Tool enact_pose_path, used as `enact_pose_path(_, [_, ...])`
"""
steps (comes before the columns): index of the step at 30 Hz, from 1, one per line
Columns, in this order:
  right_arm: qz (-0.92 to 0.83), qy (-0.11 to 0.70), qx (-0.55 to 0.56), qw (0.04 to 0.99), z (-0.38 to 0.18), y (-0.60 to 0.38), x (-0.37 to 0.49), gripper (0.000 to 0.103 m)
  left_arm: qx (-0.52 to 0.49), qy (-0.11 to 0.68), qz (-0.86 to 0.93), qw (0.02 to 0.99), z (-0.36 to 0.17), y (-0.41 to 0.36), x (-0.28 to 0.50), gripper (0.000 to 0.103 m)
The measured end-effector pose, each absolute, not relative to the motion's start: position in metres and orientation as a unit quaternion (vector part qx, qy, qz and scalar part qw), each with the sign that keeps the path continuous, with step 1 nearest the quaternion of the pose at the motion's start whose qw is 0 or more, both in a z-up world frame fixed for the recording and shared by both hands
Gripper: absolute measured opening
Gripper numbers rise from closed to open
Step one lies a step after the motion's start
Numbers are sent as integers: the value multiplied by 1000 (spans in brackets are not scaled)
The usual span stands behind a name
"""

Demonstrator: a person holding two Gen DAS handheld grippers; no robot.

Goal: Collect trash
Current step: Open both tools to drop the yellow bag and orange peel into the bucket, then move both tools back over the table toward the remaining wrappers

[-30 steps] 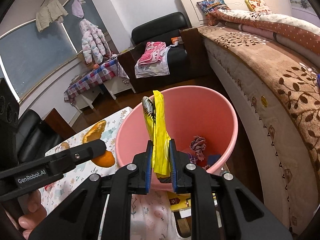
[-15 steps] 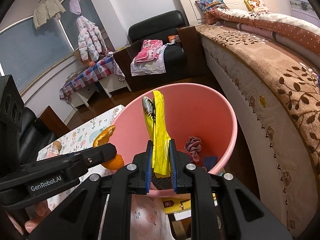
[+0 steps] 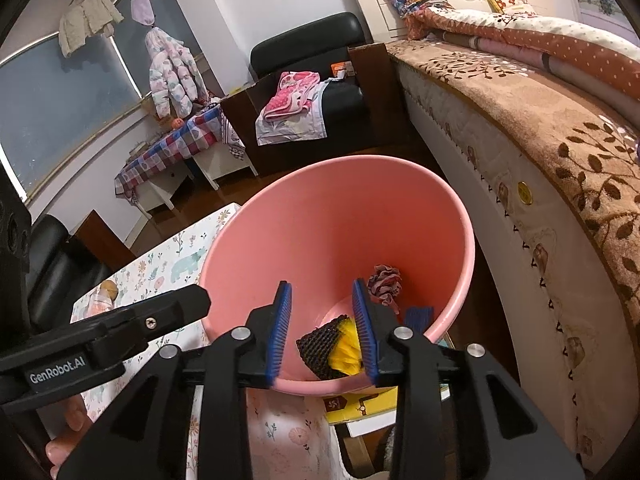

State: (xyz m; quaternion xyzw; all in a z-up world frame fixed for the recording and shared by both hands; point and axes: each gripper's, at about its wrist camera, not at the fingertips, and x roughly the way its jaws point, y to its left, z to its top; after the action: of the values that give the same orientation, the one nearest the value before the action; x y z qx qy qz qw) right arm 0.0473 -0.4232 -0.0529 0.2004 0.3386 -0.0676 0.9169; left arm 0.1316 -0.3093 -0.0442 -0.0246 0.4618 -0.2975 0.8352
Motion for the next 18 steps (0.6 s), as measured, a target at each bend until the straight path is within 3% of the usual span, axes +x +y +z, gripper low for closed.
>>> enact_pose_path(18, [-36,327,175,928,-35,-396,29,32,-22,428,-275,861,-19,-273,102,43])
